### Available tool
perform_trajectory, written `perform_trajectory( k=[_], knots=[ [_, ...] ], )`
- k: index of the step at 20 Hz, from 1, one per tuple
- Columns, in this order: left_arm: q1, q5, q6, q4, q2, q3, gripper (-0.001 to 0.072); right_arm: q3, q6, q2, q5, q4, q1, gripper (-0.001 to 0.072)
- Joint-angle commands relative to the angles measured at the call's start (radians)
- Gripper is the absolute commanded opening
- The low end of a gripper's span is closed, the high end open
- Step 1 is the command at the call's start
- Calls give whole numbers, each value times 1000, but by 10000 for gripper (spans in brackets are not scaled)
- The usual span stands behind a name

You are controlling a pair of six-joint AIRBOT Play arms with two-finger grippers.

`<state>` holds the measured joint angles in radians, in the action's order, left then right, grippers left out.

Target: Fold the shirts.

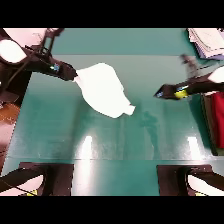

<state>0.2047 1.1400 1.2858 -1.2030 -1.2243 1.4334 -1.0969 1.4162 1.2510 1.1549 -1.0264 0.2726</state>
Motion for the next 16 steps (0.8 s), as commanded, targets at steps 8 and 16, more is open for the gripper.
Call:
perform_trajectory(
  k=[8,16],
  knots=[
    [-9,39,9,-47,36,24,26,-100,-208,365,-138,337,356,557],
    [-10,72,9,-48,36,24,27,-174,-229,453,-47,262,423,171]
  ],
)
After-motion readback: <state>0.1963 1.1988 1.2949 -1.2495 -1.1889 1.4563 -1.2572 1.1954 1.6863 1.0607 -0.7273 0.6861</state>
